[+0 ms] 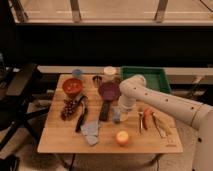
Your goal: Wipe table surface with sponge
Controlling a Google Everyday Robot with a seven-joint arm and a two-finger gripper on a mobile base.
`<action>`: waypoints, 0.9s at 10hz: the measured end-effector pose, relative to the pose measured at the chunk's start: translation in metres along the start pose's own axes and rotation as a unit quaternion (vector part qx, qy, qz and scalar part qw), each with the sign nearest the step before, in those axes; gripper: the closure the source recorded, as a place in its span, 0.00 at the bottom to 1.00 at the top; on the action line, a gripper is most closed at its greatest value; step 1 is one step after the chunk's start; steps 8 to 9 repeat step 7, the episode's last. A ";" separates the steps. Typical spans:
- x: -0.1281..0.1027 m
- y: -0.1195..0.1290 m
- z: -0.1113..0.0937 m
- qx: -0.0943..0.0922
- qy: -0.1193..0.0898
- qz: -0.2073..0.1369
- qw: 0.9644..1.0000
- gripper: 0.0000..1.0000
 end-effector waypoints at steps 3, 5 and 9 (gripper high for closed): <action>0.014 0.021 0.004 -0.006 -0.002 0.025 1.000 1.00; 0.043 0.031 -0.001 -0.004 0.000 0.052 0.999 1.00; 0.065 0.033 -0.011 0.007 -0.001 0.068 0.998 0.97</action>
